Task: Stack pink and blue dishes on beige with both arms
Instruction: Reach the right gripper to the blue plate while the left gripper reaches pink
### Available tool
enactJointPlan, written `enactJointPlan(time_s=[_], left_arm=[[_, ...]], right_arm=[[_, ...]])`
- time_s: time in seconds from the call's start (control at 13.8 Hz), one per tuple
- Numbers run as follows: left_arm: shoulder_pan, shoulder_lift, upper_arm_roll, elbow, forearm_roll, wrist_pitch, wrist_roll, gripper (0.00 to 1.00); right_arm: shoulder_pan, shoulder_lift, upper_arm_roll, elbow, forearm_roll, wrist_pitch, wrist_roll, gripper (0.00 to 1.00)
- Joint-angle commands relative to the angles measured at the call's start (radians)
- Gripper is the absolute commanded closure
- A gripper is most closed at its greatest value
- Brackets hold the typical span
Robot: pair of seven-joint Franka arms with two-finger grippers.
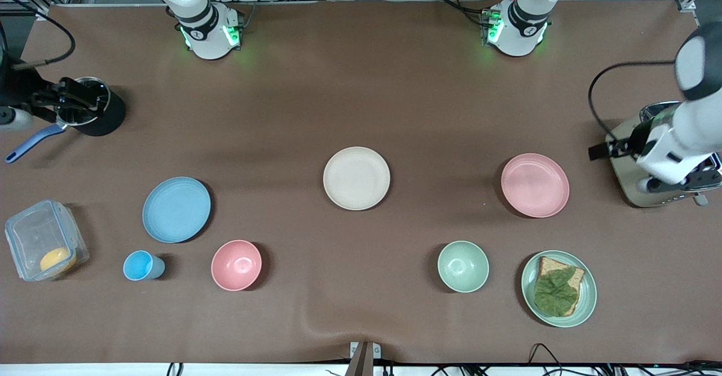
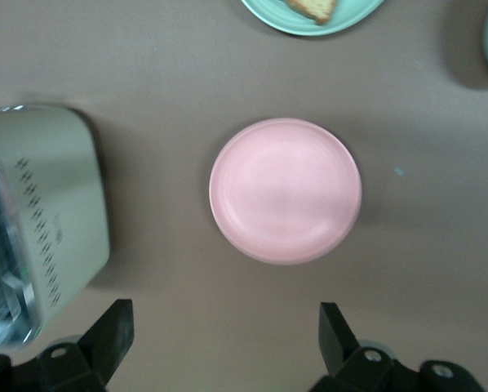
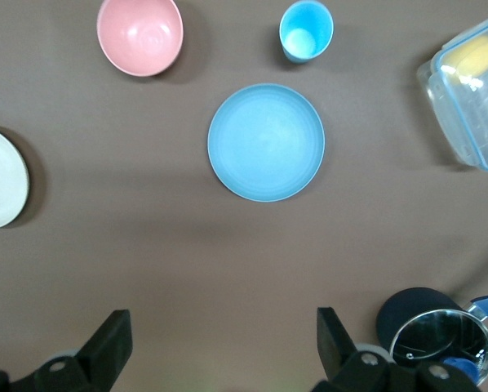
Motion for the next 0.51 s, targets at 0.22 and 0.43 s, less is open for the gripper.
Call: enactJointPlan(time_s=[0.22, 0.43], left_arm=[[0.073, 0.008, -0.005, -0.350, 0.013, 0.465, 0.006, 0.00], [0.121, 0.097, -0.007, -0.393, 0.013, 0.612, 0.006, 0.00]], right_arm=[[-0.101, 0.217, 0.007, -0.128, 0.014, 0.203, 0.011, 0.00], [-0.126, 0.323, 0.007, -0.142, 0.014, 0.275, 0.005, 0.00]])
